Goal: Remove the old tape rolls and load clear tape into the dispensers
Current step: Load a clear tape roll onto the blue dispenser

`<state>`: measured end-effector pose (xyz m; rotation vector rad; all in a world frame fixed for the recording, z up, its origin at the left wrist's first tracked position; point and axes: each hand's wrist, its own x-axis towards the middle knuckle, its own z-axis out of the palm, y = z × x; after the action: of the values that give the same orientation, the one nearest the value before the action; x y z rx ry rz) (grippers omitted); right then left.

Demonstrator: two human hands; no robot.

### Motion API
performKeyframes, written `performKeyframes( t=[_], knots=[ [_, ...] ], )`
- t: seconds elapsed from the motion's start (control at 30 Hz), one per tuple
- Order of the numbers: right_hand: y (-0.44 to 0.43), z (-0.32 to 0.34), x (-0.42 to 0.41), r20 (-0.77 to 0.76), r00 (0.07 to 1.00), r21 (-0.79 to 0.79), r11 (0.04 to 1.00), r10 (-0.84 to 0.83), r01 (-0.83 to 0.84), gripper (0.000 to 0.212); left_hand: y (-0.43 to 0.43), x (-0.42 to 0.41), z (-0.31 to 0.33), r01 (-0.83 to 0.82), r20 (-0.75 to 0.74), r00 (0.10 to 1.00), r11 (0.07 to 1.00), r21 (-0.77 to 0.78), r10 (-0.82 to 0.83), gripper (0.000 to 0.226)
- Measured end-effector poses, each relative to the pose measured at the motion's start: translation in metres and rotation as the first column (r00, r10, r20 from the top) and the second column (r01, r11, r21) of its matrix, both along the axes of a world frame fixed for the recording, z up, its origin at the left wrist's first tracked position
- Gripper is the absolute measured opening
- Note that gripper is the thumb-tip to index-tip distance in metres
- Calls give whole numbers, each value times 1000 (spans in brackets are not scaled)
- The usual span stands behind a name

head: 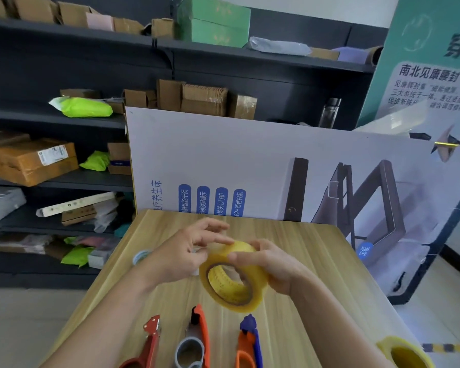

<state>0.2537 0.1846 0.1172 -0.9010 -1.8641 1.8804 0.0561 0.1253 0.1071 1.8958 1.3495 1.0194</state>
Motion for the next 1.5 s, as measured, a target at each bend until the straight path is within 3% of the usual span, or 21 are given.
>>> performKeyframes(
  t=[0.1,0.2,0.33,0.43,0.57,0.63,0.73,0.8,0.87,0.93,1.0,1.1,1.23,1.33,1.4,1.47,1.5],
  knots=[
    [9,-1,9,2,996,-29,996,86,-86,35,4,0,-1,117,234,969,983,-144,-81,27],
    [16,-5,13,63,995,49,996,78,-81,37,10,9,-5,71,310,950,989,-131,-27,19],
    [20,-17,11,10,990,134,981,-142,139,40,22,23,-17,-131,417,893,984,-120,170,11],
    [18,-24,9,-5,952,158,940,-305,302,43,26,38,-31,-377,412,813,911,-168,412,12],
    [17,-44,1,129,785,443,744,-606,501,45,26,59,-54,-580,429,613,747,-325,663,17],
    [13,-55,-1,141,708,616,621,-692,485,36,25,67,-63,-593,459,546,711,-379,701,18],
    [5,-66,1,92,682,778,480,-725,405,34,25,79,-71,-614,450,519,683,-395,727,18],
    [2,-69,5,137,715,726,560,-686,399,45,27,84,-78,-628,427,522,672,-393,738,19],
    [0,-71,11,208,804,498,768,-557,404,50,29,90,-85,-624,401,533,666,-409,745,18],
    [-3,-76,18,217,864,333,867,-454,371,52,27,96,-91,-585,427,510,666,-464,746,18],
    [-7,-86,24,217,858,411,841,-465,352,53,23,102,-96,-497,499,451,673,-548,740,18],
    [-12,-104,33,218,858,643,730,-465,232,51,15,106,-105,-335,581,358,681,-651,731,20],
    [-13,-126,41,247,864,777,623,-439,94,40,7,105,-122,-215,568,447,699,-682,691,25],
    [-15,-149,44,328,853,801,598,-406,-23,32,6,107,-135,-264,452,484,618,-741,749,50],
    [-17,-162,46,349,865,804,589,-361,-79,31,4,110,-144,-261,423,476,584,-769,771,48],
    [-19,-172,48,274,896,775,631,-348,8,34,-1,109,-155,-255,418,446,560,-788,791,40],
    [-20,-175,49,194,890,747,651,-412,138,33,-4,106,-162,-256,408,437,546,-798,802,39]
  ],
)
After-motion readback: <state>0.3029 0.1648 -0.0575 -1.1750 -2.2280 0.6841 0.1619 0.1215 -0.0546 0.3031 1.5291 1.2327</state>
